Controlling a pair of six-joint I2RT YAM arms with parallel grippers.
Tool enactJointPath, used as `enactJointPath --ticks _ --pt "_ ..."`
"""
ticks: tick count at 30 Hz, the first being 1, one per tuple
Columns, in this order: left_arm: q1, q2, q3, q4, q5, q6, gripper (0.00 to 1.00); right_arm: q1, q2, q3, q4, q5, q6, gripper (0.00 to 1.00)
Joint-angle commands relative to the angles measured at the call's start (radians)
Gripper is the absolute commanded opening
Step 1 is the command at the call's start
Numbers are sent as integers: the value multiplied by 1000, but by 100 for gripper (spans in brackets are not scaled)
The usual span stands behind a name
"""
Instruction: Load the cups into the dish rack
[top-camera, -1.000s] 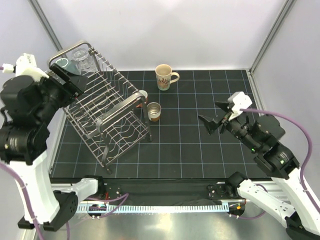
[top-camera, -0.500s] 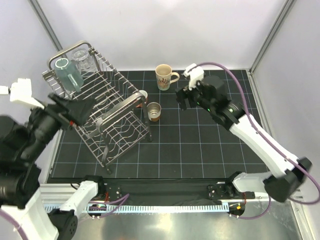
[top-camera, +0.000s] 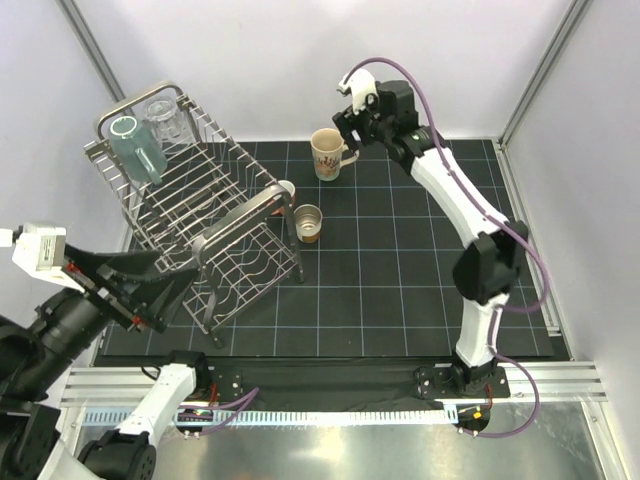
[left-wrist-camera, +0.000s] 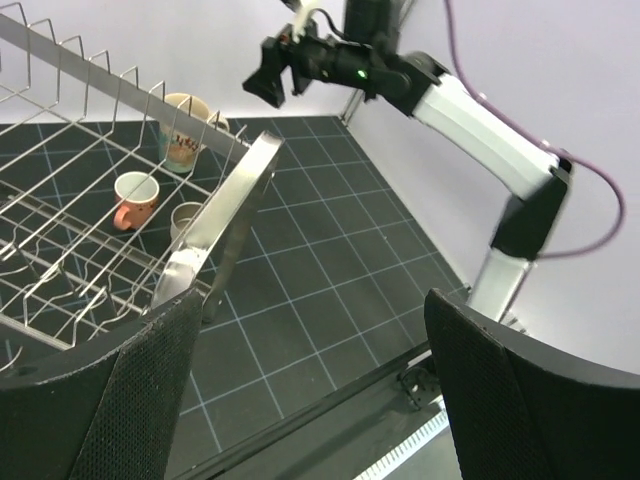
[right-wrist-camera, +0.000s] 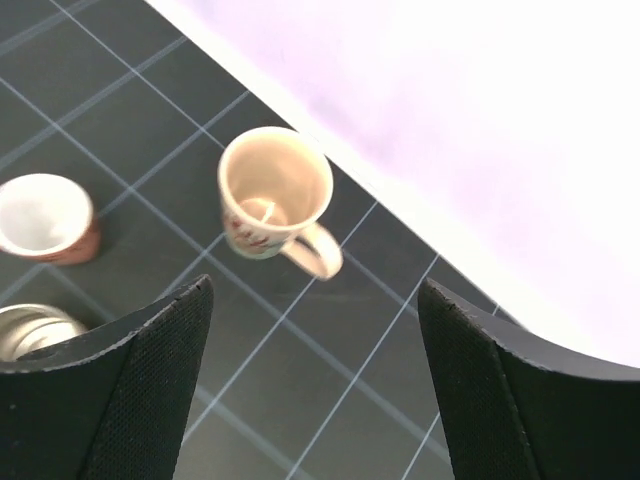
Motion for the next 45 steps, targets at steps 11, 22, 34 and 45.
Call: enactJointPath --ticks 11,22,34,45 --pt "0 -76 -15 -155 -14 25 88 -41 406 412 109 -155 -132 81" --pt "0 -63 -25 -178 -93 29 88 -44 518 420 170 -169 -110 73" --pt "0 -63 -38 -161 -140 28 88 -60 574 446 241 -166 -12 69" --pt "0 -65 -64 -135 -148 17 87 -50 548 478 244 -111 58 65"
